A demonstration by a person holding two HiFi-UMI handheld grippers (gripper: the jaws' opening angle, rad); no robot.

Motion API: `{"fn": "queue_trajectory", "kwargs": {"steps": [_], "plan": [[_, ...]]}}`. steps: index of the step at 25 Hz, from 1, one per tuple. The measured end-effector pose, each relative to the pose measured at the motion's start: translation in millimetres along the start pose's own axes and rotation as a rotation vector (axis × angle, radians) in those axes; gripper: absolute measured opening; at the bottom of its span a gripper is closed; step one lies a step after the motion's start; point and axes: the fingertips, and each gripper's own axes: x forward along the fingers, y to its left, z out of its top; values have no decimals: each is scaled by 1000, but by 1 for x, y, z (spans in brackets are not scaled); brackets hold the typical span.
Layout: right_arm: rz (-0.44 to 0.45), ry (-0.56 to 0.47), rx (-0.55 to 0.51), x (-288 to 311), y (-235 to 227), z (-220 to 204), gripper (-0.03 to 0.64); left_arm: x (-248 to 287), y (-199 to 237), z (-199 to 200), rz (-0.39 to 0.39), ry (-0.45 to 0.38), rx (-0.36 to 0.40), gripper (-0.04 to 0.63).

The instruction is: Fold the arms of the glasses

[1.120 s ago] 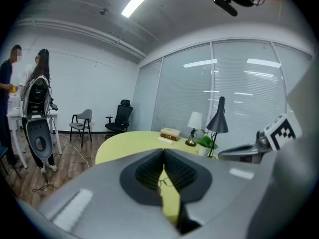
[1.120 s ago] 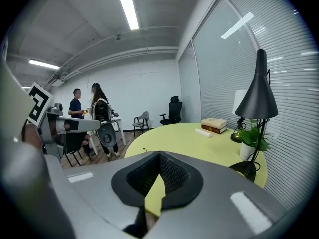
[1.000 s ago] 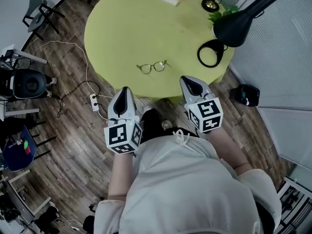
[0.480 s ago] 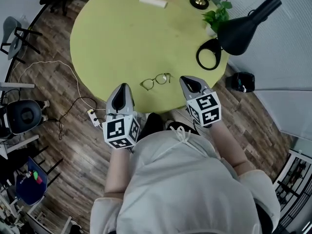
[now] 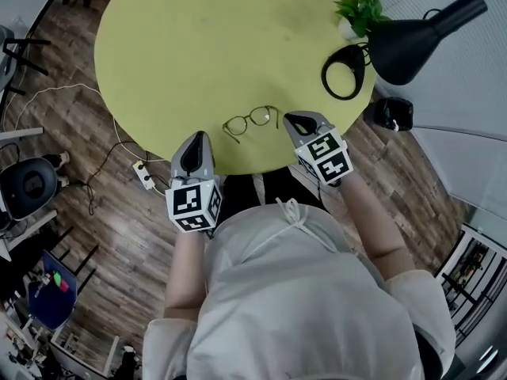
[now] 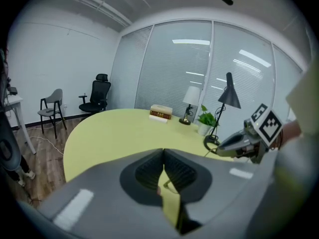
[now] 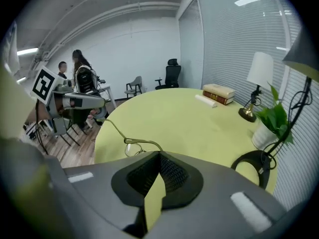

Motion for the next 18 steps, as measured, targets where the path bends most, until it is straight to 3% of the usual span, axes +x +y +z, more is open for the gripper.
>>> {"fn": "queue_trajectory", "kwargs": {"steps": [3, 5, 7, 13, 18], "plan": [[63, 49, -75, 20, -5, -13, 4, 12, -1, -16, 12, 19, 4, 7], [107, 94, -112, 31, -7, -23, 70, 17, -1, -27, 32, 36, -8, 8], [126, 119, -169, 38, -8, -28, 72, 21, 2, -38, 55, 55, -29, 7], [219, 135, -432, 52, -4, -24, 118, 29, 0, -55, 77, 77, -54, 8], [280, 112, -570, 57, 0, -14, 118, 30, 1, -60, 104, 86, -77, 8]]}}
